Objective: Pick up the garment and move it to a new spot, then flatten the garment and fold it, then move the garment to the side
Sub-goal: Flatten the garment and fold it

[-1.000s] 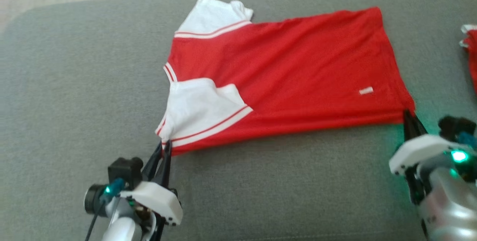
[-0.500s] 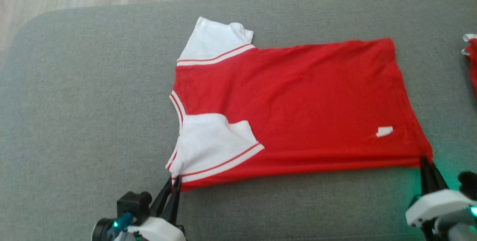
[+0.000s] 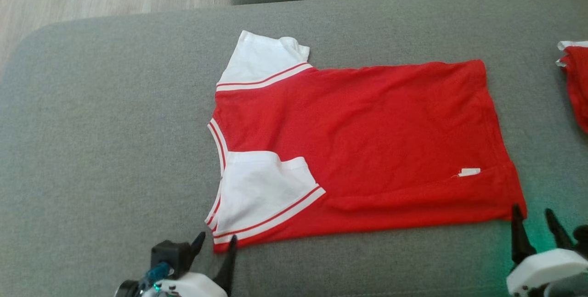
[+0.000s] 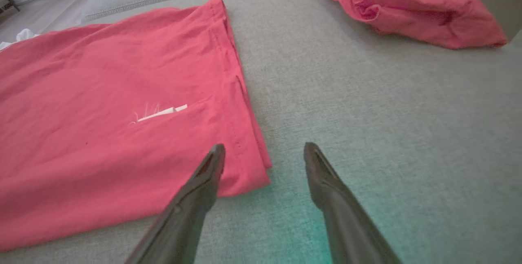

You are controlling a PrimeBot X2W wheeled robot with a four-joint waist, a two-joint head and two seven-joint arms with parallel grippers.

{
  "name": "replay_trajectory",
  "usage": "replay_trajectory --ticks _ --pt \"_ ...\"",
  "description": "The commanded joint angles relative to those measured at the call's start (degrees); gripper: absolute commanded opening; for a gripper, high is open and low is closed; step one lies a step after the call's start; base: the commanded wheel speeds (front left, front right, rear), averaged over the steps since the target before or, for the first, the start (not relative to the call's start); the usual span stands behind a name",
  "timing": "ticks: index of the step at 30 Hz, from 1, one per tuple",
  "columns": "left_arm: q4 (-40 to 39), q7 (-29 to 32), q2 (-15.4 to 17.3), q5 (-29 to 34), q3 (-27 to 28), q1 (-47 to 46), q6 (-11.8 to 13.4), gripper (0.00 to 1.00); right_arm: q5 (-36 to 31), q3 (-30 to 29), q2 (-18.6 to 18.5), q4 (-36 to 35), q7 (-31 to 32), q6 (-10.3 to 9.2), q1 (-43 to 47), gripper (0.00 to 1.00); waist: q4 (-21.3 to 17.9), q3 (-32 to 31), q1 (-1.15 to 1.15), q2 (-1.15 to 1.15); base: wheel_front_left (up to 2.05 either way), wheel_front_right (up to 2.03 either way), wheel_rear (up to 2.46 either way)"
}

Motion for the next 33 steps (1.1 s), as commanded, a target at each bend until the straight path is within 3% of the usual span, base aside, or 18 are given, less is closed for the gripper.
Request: replay_trajectory --ticks 1,9,15,18,21,28,33 --pt "-1.82 0.00 0.25 -0.39 1.43 -1.19 0.19 1.00 -0.64 0.50 -0.67 -2.51 0.01 0.37 0.05 1.00 -0.03 -0.28 0.00 0.00 0.00 0.00 0.00" --pt "-9.38 2.86 2.42 0.51 2.50 -7.10 0.20 1.00 -3.42 0.39 0.33 -9.80 0.14 0.37 0.24 1.00 -1.10 0.02 0.00 0.00 0.00 0.00 0.00" --pt "-10.61 11.07 6.43 2.07 3.12 -27.11 -5.00 1.00 -3.88 3.50 -0.09 -11.90 0.22 0.37 -3.14 1.00 -2.93 4.89 0.00 0.00 0.00 0.00 0.00" --pt "-6.01 16.13 8.23 1.74 3.08 -39.31 -8.64 1.00 -3.37 4.85 -0.75 -12.73 0.07 0.37 -5.54 1.00 -4.35 8.35 0.00 0.00 0.00 0.00 0.00" --pt "1.44 21.04 8.69 -0.35 2.39 -49.88 -10.66 1.00 -2.74 5.90 -1.19 -13.18 -0.23 0.37 -7.64 1.00 -5.95 11.75 0.00 0.00 0.00 0.00 0.00" --pt "17.56 27.55 10.75 -4.41 0.14 -65.20 -11.88 1.00 -1.52 7.55 -1.10 -13.21 -1.22 0.37 -10.73 1.00 -9.82 17.89 0.00 0.00 0.00 0.00 0.00" --pt "28.28 27.86 13.09 -5.91 -0.44 -72.09 -11.97 1.00 -0.56 8.59 -0.84 -12.75 -2.40 0.37 -12.80 1.00 -13.10 21.91 0.00 0.00 0.00 0.00 0.00"
